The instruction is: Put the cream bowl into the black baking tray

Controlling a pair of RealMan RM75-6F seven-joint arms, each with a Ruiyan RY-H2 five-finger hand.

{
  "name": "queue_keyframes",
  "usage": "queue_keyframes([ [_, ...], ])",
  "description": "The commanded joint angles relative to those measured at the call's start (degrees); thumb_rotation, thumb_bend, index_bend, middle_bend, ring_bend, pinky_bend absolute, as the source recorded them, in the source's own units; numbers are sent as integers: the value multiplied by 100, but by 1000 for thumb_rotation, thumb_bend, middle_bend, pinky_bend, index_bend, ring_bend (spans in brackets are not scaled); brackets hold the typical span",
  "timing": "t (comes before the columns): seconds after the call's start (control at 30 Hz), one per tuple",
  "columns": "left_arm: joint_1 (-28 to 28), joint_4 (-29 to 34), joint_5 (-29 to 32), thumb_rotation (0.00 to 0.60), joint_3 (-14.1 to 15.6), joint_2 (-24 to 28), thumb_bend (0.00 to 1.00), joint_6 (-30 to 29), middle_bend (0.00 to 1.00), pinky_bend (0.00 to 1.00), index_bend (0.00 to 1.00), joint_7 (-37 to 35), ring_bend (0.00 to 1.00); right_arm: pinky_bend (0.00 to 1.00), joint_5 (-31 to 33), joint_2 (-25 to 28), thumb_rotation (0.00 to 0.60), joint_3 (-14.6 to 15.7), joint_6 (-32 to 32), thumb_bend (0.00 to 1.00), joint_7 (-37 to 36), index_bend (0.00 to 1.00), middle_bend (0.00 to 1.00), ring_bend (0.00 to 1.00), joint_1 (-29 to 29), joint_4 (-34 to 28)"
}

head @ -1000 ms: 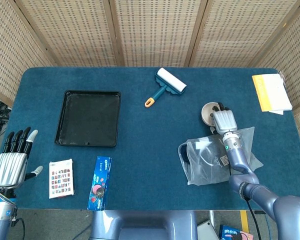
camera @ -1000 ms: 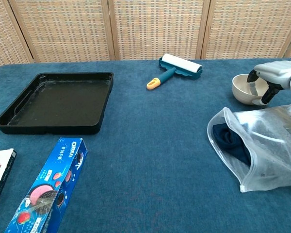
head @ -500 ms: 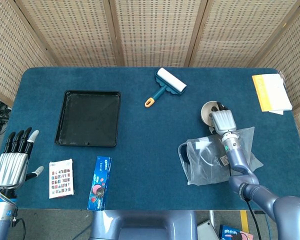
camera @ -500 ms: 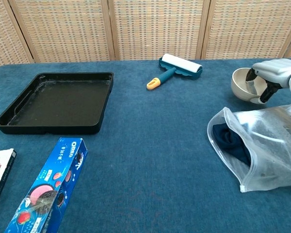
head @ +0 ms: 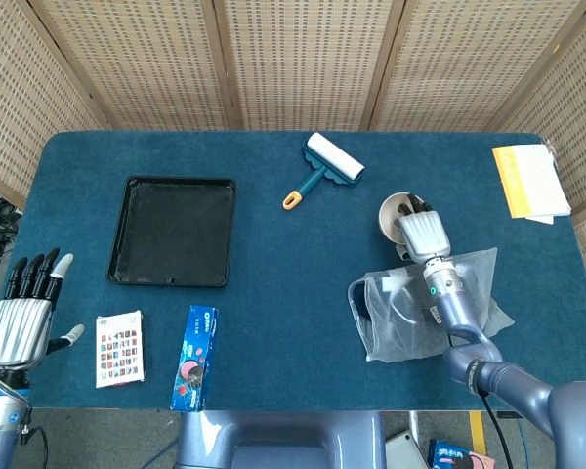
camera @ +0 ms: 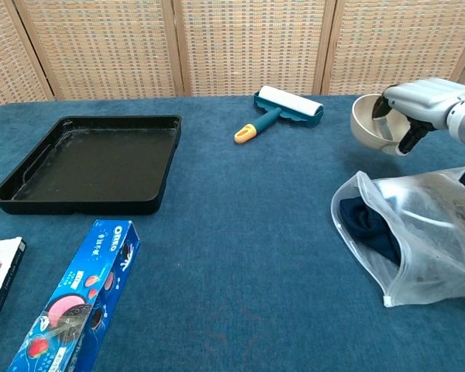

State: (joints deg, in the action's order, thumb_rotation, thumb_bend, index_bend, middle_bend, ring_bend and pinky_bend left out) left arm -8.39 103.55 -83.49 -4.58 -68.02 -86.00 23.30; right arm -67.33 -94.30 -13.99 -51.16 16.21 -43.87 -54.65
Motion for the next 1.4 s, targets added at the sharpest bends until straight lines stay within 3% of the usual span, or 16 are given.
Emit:
queue_keyframes([
  [0.03,9,12,5,600,-9,35,26,-9,0,0,0,-62,0,293,113,154,600,-110,-126,517,545,682,333,125,-123,-619],
  [0.4,3,11,37,600,-32,145,26,34,0,0,0,-337,0,293,572,-249,600,-347,-20,517,1593,685,336,125,-704,-1251],
  [0.9,-21,-119,167,600,-22,217,24,197,0,0,0,-662,0,293,1079,-1439,600,-401,355,514,1961,680,330,125,-1497,-306],
  [1.17,-46,-151,206,600,-6,203,25,275,0,0,0,-688,0,293,1046,-1631,600,-328,492,417,1814,571,230,124,-1588,40],
  [1.4,-51,-135,169,600,12,184,25,260,0,0,0,-631,0,262,939,-1507,600,-275,361,283,1809,314,69,35,-1548,-90],
])
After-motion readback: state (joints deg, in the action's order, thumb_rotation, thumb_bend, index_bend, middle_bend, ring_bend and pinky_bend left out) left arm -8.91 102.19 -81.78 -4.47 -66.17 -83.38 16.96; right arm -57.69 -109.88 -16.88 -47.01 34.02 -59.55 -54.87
